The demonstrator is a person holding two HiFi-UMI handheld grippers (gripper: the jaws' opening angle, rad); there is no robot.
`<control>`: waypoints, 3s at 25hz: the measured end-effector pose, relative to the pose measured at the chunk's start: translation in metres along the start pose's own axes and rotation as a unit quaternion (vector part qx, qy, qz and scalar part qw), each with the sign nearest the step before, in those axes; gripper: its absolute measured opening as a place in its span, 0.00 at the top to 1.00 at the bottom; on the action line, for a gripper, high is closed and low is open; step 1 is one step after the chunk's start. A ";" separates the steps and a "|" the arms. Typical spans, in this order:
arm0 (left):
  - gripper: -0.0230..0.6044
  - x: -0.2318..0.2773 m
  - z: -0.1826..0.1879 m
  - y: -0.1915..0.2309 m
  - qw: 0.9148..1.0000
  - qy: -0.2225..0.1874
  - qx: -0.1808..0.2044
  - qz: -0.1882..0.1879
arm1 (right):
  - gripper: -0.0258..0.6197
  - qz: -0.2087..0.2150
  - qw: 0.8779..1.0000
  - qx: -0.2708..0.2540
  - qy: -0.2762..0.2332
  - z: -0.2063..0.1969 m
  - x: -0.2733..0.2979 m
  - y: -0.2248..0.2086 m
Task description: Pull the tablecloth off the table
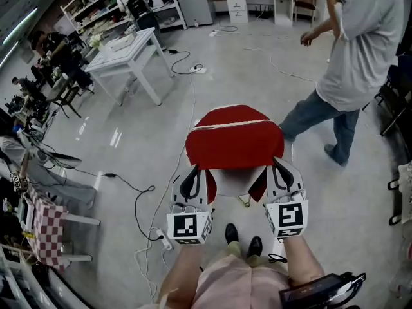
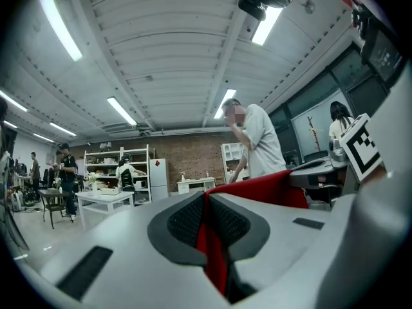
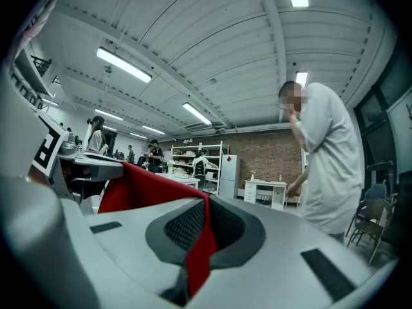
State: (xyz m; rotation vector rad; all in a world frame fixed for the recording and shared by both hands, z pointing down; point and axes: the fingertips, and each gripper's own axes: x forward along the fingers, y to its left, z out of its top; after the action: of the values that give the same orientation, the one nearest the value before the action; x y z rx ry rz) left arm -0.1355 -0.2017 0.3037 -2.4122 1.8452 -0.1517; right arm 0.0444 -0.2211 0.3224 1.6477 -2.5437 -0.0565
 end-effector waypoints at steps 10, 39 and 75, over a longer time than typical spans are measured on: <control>0.90 -0.013 0.007 -0.011 1.000 -0.006 0.007 0.010 | 0.92 0.010 1.000 0.000 -0.007 0.002 -0.017 -0.001; 0.90 -0.050 0.004 -0.033 0.999 -0.009 0.027 0.034 | 0.92 0.034 0.999 -0.001 -0.020 -0.002 -0.050 0.004; 0.90 -0.084 0.007 -0.037 1.000 -0.022 0.016 0.009 | 0.92 0.004 1.000 -0.007 -0.005 -0.003 -0.090 0.024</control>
State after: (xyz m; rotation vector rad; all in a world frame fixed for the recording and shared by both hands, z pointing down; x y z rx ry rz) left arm -0.1206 -0.1108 0.3002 -2.3564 1.8316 -0.1260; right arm 0.0593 -0.1289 0.3206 1.6377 -2.5506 -0.0831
